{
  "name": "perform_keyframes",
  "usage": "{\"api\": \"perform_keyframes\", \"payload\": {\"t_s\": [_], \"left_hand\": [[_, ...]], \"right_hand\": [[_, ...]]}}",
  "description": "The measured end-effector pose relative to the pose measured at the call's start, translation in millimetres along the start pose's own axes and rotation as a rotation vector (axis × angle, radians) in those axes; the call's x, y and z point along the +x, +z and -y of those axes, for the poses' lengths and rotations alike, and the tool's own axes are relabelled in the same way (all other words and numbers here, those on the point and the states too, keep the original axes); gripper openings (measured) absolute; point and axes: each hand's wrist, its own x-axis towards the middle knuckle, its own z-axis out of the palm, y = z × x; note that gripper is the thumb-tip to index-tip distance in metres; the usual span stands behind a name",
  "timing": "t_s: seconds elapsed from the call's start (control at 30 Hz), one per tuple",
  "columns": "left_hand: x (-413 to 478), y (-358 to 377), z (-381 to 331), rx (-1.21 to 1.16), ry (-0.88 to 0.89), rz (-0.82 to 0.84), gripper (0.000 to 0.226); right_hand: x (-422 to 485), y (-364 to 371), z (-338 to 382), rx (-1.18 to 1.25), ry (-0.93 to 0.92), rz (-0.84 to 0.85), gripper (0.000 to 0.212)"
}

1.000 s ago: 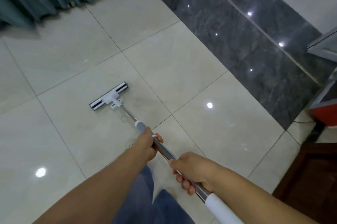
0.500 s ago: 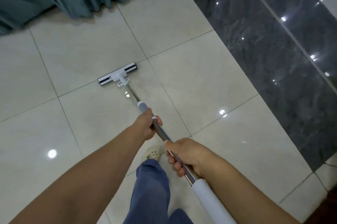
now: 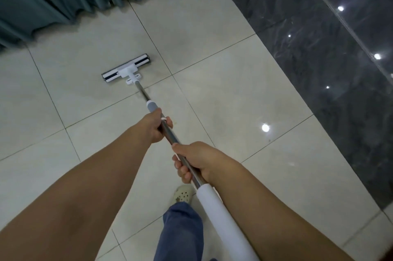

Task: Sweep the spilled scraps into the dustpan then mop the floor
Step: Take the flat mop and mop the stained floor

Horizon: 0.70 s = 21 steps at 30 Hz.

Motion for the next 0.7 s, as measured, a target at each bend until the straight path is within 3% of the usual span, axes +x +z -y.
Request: {"api": "perform_keyframes", "payload": {"t_s": [0.33, 0.7], "left_hand": [[-42.4, 36.0, 108.7, -0.008, -0.020, 0.012, 0.018], [-152.0, 104.5, 384.8, 0.008, -0.037, 0.090, 0.023]], "right_hand": [[-45.5, -68.4, -95.6, 0.067, 0.036, 0.009, 0.031], [-171.5, -200.9, -332.4, 0.058, 0.079, -0.084, 0.036]]}}
